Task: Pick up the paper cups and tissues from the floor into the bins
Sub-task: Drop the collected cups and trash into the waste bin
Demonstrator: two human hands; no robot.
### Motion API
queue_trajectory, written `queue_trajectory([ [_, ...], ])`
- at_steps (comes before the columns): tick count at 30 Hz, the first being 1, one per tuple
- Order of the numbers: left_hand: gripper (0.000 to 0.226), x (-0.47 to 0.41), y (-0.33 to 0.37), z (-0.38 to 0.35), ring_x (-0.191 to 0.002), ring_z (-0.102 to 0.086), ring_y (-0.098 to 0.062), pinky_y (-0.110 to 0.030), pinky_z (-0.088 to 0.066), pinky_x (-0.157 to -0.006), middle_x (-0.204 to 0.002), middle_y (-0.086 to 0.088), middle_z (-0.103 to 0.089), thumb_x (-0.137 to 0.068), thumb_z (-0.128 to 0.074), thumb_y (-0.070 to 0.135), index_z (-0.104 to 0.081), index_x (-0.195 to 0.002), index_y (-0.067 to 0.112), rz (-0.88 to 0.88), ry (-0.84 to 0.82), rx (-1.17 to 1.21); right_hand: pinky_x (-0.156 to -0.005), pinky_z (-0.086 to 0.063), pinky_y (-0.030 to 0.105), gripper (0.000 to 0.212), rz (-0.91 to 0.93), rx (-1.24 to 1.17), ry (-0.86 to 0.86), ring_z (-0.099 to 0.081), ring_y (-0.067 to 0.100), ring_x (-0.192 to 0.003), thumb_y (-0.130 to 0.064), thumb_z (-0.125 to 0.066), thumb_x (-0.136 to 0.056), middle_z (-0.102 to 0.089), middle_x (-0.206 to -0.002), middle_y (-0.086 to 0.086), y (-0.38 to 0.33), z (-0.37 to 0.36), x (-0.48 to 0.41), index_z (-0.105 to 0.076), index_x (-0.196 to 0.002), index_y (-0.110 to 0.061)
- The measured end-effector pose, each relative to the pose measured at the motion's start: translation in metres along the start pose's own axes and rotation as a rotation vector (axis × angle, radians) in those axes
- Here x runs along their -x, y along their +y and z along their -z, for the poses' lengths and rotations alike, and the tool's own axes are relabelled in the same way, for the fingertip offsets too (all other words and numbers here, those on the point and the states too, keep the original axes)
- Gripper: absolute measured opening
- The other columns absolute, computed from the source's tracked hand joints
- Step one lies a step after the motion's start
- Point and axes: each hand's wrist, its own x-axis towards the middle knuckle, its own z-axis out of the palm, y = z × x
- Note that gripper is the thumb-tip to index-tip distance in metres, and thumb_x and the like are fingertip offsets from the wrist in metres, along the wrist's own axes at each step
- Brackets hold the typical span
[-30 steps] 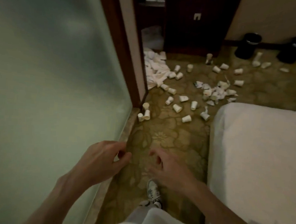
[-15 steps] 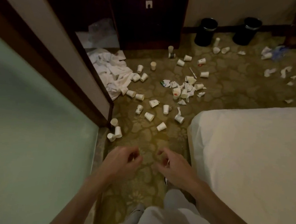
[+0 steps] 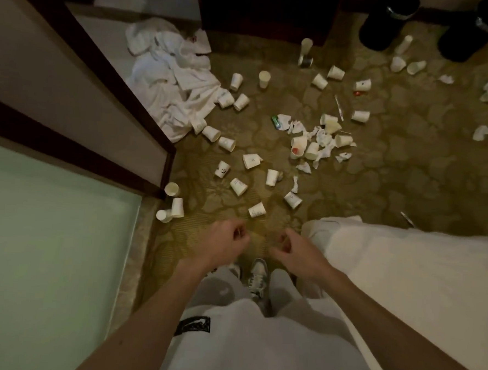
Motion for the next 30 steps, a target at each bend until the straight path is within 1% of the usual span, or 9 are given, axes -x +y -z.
queue_trajectory([
  [5,0.012,-0.091,-0.024,-0.007,-0.063,-0.052,-0.005,-0.024,-0.034,-0.052,-0.067,0.013,-0.054,-0.090,-0.062,0.037,-0.058,-0.081,0.030,0.092,0.029,0.149,-0.066,-0.042,0.019,0.031,-0.103,-0.008,-0.061,-0.057,0.010,-0.092,-0.039,-0.062,-0.092,-0.059,-0.107,-0.008,0.003,0.013,-0.082,-0.055,-0.119,-0.025],
  [10,0.012,-0.190,-0.060,-0.019,-0.079,-0.061,-0.027,-0.034,-0.049,-0.069,-0.069,0.006,-0.054,-0.092,-0.061,0.033,-0.059,-0.087,0.023,0.179,-0.045,0.226,-0.081,-0.049,0.037,0.007,-0.234,-0.132,-0.060,-0.058,0.019,-0.086,-0.030,-0.057,-0.095,-0.063,-0.096,0.001,0.010,0.009,-0.174,-0.059,-0.099,-0.024],
  [15,0.023,-0.272,-0.105,-0.056,-0.097,-0.063,-0.033,-0.044,-0.053,-0.084,-0.104,-0.014,-0.066,-0.098,-0.053,0.028,-0.063,-0.109,0.011,0.264,-0.108,0.115,-0.068,-0.047,0.025,0.012,-0.275,-0.121,-0.074,-0.061,0.013,-0.080,-0.031,-0.056,-0.096,-0.061,-0.084,-0.008,0.027,-0.003,-0.258,-0.054,-0.084,-0.031],
  [18,0.026,-0.305,-0.129,-0.081,-0.102,-0.061,-0.034,-0.041,-0.051,-0.083,-0.109,-0.016,-0.066,-0.098,-0.051,0.025,-0.063,-0.115,0.008,0.300,-0.164,0.086,-0.071,-0.050,0.027,0.010,-0.269,-0.078,-0.102,-0.061,0.016,-0.081,-0.030,-0.055,-0.096,-0.062,-0.087,-0.003,0.040,-0.008,-0.299,-0.060,-0.097,-0.022],
  [20,0.025,-0.335,-0.147,-0.105,-0.103,-0.062,-0.034,-0.038,-0.050,-0.082,-0.108,-0.017,-0.067,-0.099,-0.052,0.023,-0.064,-0.112,0.006,0.374,-0.157,0.147,-0.062,-0.045,0.020,0.017,-0.244,-0.023,-0.146,-0.058,0.013,-0.075,-0.029,-0.053,-0.098,-0.061,-0.082,-0.002,0.056,-0.012,-0.338,-0.062,-0.101,-0.015],
  [23,0.019,-0.377,-0.177,-0.149,-0.100,-0.065,-0.036,-0.041,-0.054,-0.085,-0.106,-0.018,-0.069,-0.097,-0.051,0.018,-0.067,-0.102,0.009,0.572,-0.133,0.380,-0.057,-0.043,0.019,0.023,-0.200,0.068,-0.242,-0.057,0.012,-0.073,-0.027,-0.048,-0.101,-0.066,-0.090,0.006,0.087,-0.021,-0.397,-0.063,-0.104,-0.009],
  [25,0.019,-0.400,-0.194,-0.180,-0.102,-0.065,-0.036,-0.047,-0.054,-0.090,-0.108,-0.020,-0.069,-0.095,-0.055,0.020,-0.066,-0.106,0.008,0.697,-0.076,0.525,-0.061,-0.043,0.023,0.025,-0.188,0.111,-0.274,-0.059,0.016,-0.077,-0.026,-0.047,-0.102,-0.067,-0.095,0.010,0.109,-0.028,-0.433,-0.064,-0.107,-0.008],
  [27,0.024,-0.419,-0.212,-0.214,-0.102,-0.065,-0.032,-0.040,-0.055,-0.088,-0.109,-0.016,-0.069,-0.094,-0.057,0.023,-0.065,-0.112,0.011,0.779,-0.063,0.559,-0.066,-0.043,0.025,0.026,-0.191,0.160,-0.299,-0.062,0.019,-0.084,-0.026,-0.047,-0.101,-0.068,-0.098,0.009,0.131,-0.039,-0.467,-0.064,-0.113,-0.011],
  [30,0.020,-0.447,-0.236,-0.259,-0.099,-0.063,-0.027,-0.031,-0.048,-0.077,-0.107,-0.008,-0.067,-0.092,-0.059,0.028,-0.065,-0.108,0.019,0.824,-0.071,0.574,-0.060,-0.045,0.028,0.026,-0.209,0.164,-0.328,-0.061,0.020,-0.082,-0.022,-0.047,-0.101,-0.068,-0.100,0.011,0.164,-0.061,-0.514,-0.060,-0.119,-0.008],
])
